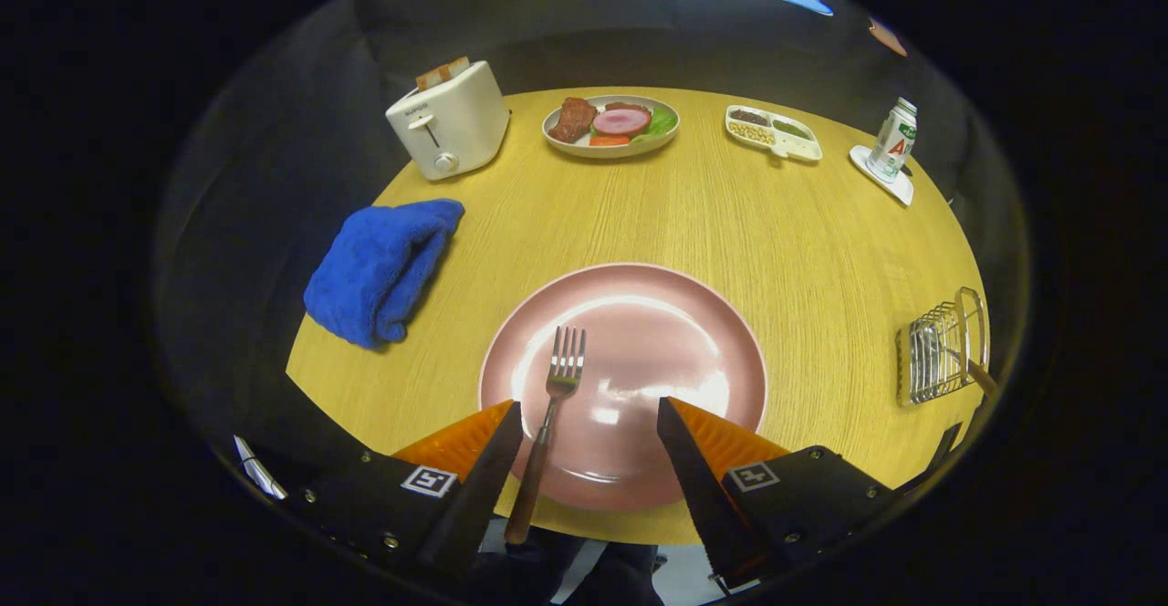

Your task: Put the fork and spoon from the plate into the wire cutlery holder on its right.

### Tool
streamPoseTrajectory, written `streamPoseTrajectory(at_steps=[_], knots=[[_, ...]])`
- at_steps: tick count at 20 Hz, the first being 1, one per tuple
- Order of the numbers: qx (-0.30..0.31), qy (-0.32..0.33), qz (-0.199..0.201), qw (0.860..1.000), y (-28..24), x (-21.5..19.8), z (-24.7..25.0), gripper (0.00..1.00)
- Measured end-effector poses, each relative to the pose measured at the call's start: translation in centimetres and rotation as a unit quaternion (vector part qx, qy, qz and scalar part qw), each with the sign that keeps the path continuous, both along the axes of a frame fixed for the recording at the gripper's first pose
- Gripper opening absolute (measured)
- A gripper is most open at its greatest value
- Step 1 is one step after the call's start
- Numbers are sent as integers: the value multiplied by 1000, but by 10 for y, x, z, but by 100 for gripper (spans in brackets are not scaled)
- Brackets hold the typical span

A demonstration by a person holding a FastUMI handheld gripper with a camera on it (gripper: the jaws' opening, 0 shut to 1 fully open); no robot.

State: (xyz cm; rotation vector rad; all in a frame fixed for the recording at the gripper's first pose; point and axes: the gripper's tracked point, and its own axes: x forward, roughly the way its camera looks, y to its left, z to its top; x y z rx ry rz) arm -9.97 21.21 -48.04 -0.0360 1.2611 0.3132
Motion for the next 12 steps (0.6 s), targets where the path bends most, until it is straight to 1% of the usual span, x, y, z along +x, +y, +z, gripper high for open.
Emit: streamPoseTrajectory(at_steps=[1,2,3,4,7,8,10,11,12], knots=[[-3,5,2,1000,3,-2,-5,92],[-5,11,4,1000,6,-5,-10,87],[-12,15,5,1000,6,-6,-14,87],[-16,19,7,1000,6,-8,-18,82],[-24,28,9,999,8,-12,-28,81],[-24,33,12,999,8,-14,-30,62],[-37,41,22,998,6,-17,-33,61],[-43,39,18,998,5,-15,-41,60],[-48,42,18,998,3,-18,-41,18]])
